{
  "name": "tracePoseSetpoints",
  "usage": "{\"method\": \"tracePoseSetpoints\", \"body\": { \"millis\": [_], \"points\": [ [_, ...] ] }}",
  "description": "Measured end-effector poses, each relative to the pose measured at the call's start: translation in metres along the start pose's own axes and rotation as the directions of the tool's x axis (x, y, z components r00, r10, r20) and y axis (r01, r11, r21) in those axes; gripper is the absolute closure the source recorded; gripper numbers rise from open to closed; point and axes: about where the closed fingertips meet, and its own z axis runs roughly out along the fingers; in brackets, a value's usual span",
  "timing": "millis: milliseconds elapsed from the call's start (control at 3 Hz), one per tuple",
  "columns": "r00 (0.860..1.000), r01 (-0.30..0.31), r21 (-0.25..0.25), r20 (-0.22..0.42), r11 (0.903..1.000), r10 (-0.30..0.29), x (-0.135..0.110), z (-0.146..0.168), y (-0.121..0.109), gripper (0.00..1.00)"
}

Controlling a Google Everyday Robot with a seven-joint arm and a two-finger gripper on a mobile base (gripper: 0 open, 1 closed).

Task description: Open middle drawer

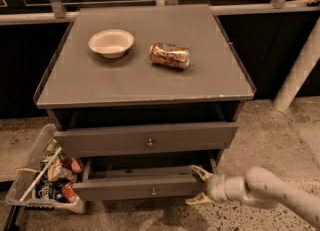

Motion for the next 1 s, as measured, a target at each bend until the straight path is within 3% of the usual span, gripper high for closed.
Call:
{"method": "tracePoseSetpoints", "body": {
  "millis": [667,1000],
  "points": [
    [1.0,-0.001,0.006,0.008,1.0,0.001,-0.007,-0.0101,0.0065,0.83],
    [1.0,0.001,0.006,0.008,1.0,-0.001,-0.0107,-0.0129,0.0056,1.0]
  ]
}}
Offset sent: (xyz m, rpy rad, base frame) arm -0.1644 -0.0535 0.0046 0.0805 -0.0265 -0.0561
